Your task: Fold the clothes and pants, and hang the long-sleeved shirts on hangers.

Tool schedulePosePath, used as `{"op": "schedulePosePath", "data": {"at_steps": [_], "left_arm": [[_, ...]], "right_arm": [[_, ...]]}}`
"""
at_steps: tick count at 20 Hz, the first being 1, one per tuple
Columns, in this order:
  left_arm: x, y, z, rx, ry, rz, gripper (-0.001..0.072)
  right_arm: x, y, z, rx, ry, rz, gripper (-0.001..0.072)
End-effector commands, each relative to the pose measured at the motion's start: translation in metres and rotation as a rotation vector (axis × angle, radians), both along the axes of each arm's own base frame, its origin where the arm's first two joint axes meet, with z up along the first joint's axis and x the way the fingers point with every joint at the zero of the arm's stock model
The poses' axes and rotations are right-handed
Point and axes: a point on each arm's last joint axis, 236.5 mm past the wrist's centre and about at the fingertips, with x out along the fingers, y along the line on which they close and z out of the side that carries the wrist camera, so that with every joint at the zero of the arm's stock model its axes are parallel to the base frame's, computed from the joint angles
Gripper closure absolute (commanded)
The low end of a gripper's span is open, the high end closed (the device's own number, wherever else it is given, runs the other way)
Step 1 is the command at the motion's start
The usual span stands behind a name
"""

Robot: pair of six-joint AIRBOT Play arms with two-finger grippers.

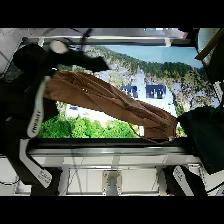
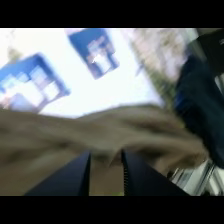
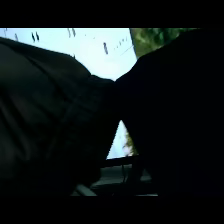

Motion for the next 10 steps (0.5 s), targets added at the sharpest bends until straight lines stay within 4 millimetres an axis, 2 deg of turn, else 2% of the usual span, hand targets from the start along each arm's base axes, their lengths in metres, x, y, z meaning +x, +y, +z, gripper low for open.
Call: {"op": "schedulePosePath", "data": {"at_steps": [1, 3, 5, 6, 8, 10], "left_arm": [[-0.053, 0.158, -0.008, 0.120, 0.279, 0.109, 0.0509], [-0.064, 0.195, -0.009, 0.100, 0.283, 0.212, 0.0510], [-0.074, 0.217, -0.016, 0.088, 0.245, 0.298, 0.0531], [-0.076, 0.224, -0.022, 0.086, 0.220, 0.340, 0.0567], [-0.077, 0.234, -0.037, 0.078, 0.215, 0.417, 0.0574], [-0.085, 0.234, -0.058, 0.073, 0.276, 0.421, 0.0574]], "right_arm": [[-0.027, 0.060, -0.033, 0.269, -0.011, -0.036, 0.0146], [-0.044, 0.080, -0.046, 0.334, 0.055, -0.015, 0.0147], [-0.065, 0.101, -0.054, 0.416, 0.139, 0.014, 0.0157], [-0.070, 0.107, -0.058, 0.443, 0.161, 0.012, 0.0157], [-0.075, 0.117, -0.063, 0.493, 0.179, -0.001, 0.0157], [-0.077, 0.145, -0.052, 0.628, 0.172, 0.028, 0.0158]]}}
